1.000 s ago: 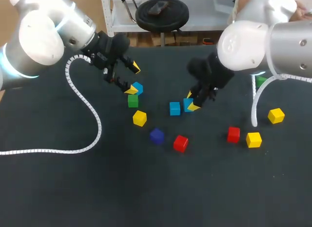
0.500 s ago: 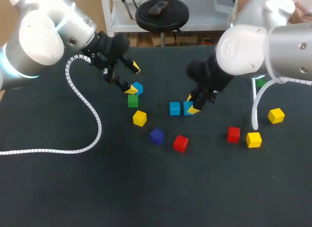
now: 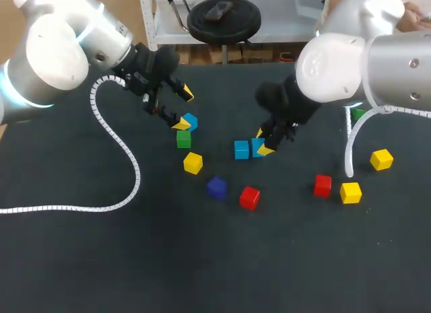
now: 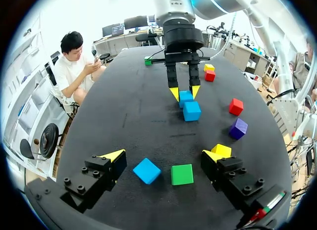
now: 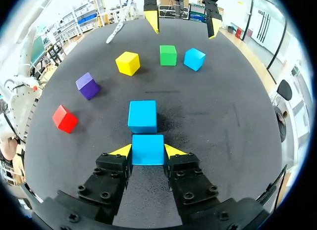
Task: Place the blue cubes, place green cubes on the blue cubes, place the yellow cubes on the green cubes, then place the red cubes on the yellow cubes, and place purple cube on the red cubes.
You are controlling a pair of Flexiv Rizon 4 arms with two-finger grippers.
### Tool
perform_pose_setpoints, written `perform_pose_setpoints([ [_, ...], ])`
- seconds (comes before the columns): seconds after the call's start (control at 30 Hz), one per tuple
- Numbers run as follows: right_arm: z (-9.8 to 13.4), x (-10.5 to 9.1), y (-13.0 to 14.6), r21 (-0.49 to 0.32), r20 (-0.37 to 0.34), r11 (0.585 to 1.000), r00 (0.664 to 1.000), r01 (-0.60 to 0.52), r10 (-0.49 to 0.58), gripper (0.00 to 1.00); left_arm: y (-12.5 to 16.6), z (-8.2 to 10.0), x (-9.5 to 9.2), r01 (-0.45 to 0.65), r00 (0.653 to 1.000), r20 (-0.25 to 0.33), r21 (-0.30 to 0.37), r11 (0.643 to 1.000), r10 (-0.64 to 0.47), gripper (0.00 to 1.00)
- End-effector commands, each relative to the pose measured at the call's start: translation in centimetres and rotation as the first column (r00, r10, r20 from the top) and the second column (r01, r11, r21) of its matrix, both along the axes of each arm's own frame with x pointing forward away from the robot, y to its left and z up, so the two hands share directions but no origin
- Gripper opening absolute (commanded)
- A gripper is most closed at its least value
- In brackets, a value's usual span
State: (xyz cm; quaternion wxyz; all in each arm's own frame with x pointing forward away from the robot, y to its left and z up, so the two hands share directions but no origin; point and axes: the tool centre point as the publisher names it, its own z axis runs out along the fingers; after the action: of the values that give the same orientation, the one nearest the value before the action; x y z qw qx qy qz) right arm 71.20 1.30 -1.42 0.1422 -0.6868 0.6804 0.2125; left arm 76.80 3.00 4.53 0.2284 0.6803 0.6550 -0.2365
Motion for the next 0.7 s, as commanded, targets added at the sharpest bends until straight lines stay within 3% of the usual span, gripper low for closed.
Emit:
perform_pose_setpoints([
  [0.03,-0.2,0.0,-0.1,-0.004,-0.002,1.0,1.0,0.004,-0.004,0.0,0.0,0.0,0.1,0.002,1.0,-0.001,0.0,1.0,-0.002,1.0],
  [0.4,0.8,-0.2,-0.6,0.002,0.008,1.0,1.0,0.022,-0.022,0.0,0.0,0.0,0.1,0.002,1.0,-0.001,0.0,1.0,-0.002,1.0],
  [0.7,0.1,-0.1,0.0,-0.006,0.0,1.0,1.0,0.017,-0.017,0.0,0.0,0.0,0.1,0.002,1.0,-0.001,0.0,1.0,-0.002,1.0],
])
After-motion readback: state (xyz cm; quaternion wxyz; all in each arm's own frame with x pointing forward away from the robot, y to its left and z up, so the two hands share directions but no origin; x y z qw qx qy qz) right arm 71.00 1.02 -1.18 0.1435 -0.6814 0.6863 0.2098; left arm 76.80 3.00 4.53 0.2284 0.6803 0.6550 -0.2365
